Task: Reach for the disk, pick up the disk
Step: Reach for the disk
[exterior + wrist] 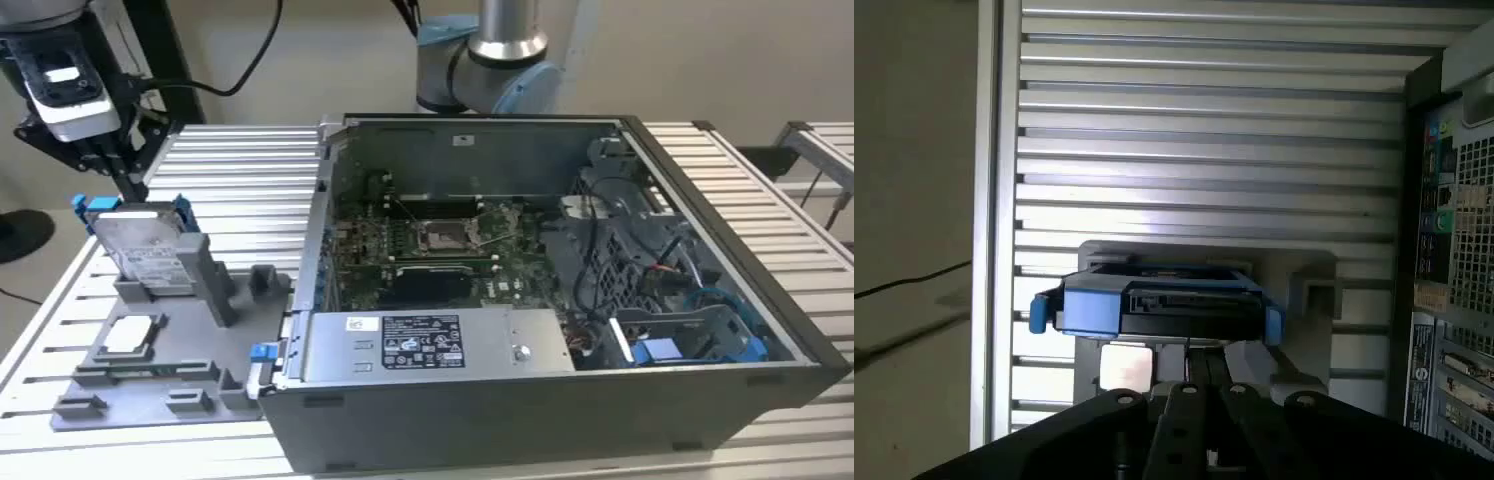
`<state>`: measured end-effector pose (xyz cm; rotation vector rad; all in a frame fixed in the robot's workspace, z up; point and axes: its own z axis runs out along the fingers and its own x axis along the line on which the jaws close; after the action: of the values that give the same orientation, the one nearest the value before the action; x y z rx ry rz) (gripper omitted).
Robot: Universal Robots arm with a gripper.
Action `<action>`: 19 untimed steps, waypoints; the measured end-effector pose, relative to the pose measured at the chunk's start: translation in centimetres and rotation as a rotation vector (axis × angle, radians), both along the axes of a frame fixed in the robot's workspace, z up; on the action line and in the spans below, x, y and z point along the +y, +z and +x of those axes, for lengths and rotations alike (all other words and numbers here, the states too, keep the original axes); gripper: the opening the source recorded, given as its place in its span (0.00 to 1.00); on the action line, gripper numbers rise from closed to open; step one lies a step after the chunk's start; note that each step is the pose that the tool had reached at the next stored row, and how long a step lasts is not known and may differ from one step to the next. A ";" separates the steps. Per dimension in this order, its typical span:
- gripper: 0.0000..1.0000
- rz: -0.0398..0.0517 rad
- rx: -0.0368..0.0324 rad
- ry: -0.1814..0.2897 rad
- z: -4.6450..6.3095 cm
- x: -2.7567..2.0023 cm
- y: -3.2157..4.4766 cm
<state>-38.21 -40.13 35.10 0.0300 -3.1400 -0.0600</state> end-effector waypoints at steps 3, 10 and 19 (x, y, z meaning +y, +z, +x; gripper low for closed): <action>0.00 0.0000 0.0000 0.000 0.0 0.00 0.00; 0.00 0.0000 0.0000 0.000 0.0 0.00 0.00; 0.00 0.0001 0.0002 0.000 -0.3 2.00 -0.01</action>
<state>-38.53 -38.13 35.09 0.0298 -3.1398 -0.0601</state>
